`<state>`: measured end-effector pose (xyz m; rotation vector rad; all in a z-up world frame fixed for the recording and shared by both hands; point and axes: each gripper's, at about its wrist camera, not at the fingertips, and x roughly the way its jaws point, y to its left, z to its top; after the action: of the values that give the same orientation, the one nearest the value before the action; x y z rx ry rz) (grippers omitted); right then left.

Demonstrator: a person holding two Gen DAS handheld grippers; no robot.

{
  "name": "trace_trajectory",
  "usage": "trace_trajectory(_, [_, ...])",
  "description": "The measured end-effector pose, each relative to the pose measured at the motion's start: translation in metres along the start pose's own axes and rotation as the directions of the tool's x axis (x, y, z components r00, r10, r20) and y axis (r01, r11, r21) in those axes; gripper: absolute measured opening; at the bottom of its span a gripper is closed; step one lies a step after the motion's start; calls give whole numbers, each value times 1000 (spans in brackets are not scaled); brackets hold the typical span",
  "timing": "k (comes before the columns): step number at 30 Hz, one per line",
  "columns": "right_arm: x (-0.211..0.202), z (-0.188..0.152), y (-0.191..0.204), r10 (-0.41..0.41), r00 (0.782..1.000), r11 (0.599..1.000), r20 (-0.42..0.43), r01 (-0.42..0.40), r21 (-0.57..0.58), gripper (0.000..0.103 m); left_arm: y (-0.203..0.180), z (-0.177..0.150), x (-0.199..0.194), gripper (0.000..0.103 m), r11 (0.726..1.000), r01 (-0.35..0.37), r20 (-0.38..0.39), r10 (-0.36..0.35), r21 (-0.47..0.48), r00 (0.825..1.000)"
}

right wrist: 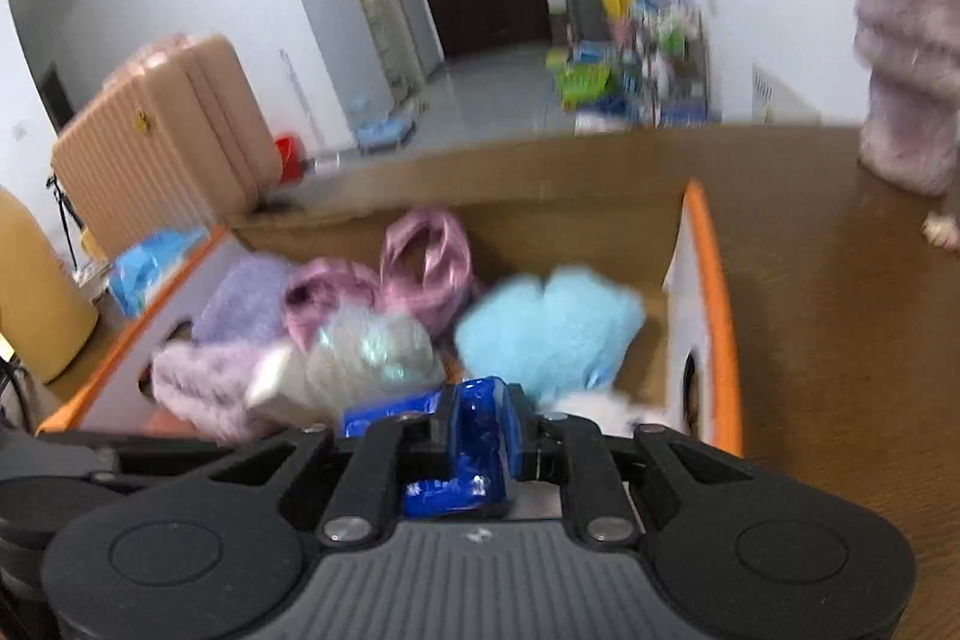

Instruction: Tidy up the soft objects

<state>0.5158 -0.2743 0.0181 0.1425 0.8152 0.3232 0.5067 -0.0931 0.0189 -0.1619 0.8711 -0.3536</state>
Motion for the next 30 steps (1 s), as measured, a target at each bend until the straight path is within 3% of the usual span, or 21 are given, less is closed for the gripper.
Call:
trace_trajectory(3, [-4,-10,18,-68,998,992,11,69,-105,12,4,-4,-11,24,1000,21,3,-21,-13,1000])
trace_trajectory(5, [-9,-12,24,-84,996,990,11,84,-111,12,2,-5,-22,26,999,33,20,-33,-9,999])
trace_trajectory(8, [-37,-10,32,-81,995,989,60,88,-119,19,-6,-6,-57,36,998,40,93,-44,42,995])
trace_trajectory(10, [-62,-6,40,-89,991,984,100,103,-143,23,-8,-6,-86,44,997,15,143,-26,77,989])
trace_trajectory(14, [-119,1,47,-114,978,976,173,143,-166,32,-3,-8,-139,44,990,-55,212,26,133,977])
trace_trajectory(17, [-149,-1,49,-145,968,970,205,180,-161,37,3,-16,-168,51,979,-120,255,75,165,964])
trace_trajectory(20, [-169,-12,49,-165,958,970,234,201,-138,44,11,-29,-185,67,966,-197,311,137,170,941])
trace_trajectory(21, [-176,-19,50,-156,954,972,255,195,-135,49,13,-36,-191,77,962,-220,349,154,160,925])
trace_trajectory(22, [-182,-27,52,-144,948,973,282,188,-135,63,15,-41,-196,87,959,-236,385,162,154,909])
trace_trajectory(23, [-187,-36,55,-138,939,972,316,189,-136,75,16,-49,-202,92,955,-261,440,177,139,880])
trace_trajectory(24, [-192,-47,59,-134,921,971,366,197,-139,81,17,-57,-207,100,952,-280,484,187,127,855])
trace_trajectory(25, [-197,-58,64,-131,899,968,418,206,-139,88,17,-64,-212,102,950,-290,525,188,118,830])
trace_trajectory(26, [-200,-69,68,-129,877,967,462,214,-138,90,18,-69,-217,102,950,-291,541,185,116,820])
trace_trajectory(27, [-204,-82,72,-122,854,967,505,217,-134,91,18,-74,-220,102,949,-290,549,178,124,817])
trace_trajectory(30, [-212,-106,79,-114,829,967,548,220,-132,95,13,-85,-231,102,946,-293,571,164,141,804])
